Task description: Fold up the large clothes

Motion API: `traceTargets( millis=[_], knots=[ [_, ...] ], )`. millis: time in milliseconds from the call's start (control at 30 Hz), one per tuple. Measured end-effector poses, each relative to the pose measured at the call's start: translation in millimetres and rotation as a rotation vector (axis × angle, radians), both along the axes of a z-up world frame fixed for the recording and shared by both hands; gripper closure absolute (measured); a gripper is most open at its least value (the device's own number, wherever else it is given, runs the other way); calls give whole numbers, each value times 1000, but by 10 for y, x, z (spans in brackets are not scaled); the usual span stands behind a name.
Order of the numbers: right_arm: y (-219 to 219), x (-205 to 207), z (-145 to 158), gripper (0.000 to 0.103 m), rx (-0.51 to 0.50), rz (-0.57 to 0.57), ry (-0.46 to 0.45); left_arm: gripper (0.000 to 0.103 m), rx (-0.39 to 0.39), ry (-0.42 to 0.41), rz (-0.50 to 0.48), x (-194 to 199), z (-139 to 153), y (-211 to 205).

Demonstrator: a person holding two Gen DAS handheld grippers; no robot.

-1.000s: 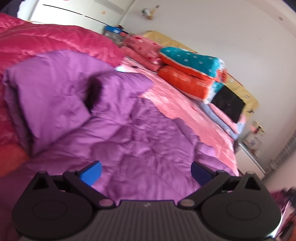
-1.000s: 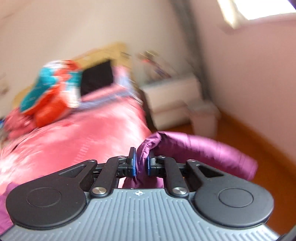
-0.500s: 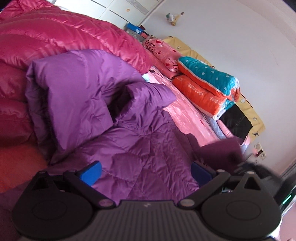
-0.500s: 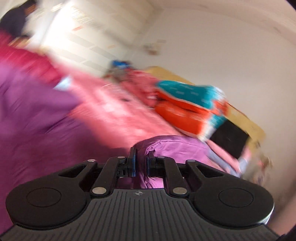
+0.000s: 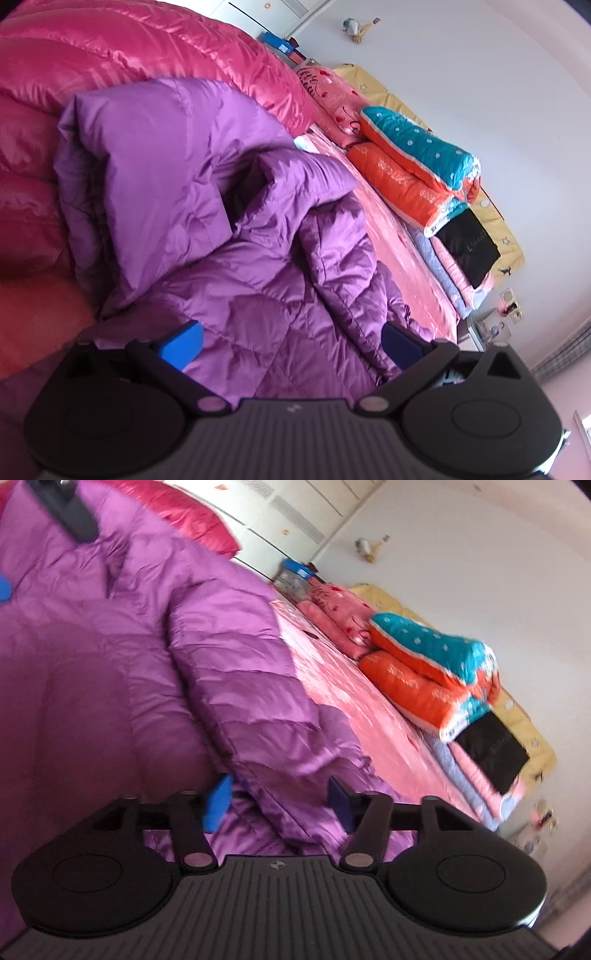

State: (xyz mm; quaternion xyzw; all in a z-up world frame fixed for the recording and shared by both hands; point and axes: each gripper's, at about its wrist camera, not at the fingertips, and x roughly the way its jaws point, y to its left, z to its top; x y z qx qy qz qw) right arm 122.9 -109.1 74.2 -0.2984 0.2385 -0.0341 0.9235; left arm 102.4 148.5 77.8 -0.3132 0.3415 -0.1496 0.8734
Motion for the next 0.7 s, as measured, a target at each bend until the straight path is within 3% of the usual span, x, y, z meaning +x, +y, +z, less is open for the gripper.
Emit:
traceTargets(
  millis=[200, 267, 367, 467, 533, 600, 700],
  knots=[
    [-386, -185, 201, 15, 113, -133, -71, 1, 29, 4, -25, 1, -27, -86],
    [-690, -316, 257, 15, 197, -219, -106, 1, 42, -2, -36, -8, -35, -110],
    [-1300, -468, 406, 18, 412, -383, -155, 1, 61, -11, -51, -13, -40, -162],
    [-1878, -481, 401, 33, 649, -489, -170, 1, 87, -13, -62, -9, -61, -213],
    [-2148, -475, 301, 48, 793, -501, -149, 1, 104, -15, -68, -10, -85, -241],
    [-2232, -436, 158, 52, 812, -518, -107, 1, 124, -15, -75, -4, -106, -282],
    [-2170, -334, -98, 56, 729, -535, -31, 1, 157, -21, -90, -11, -132, -348]
  ],
)
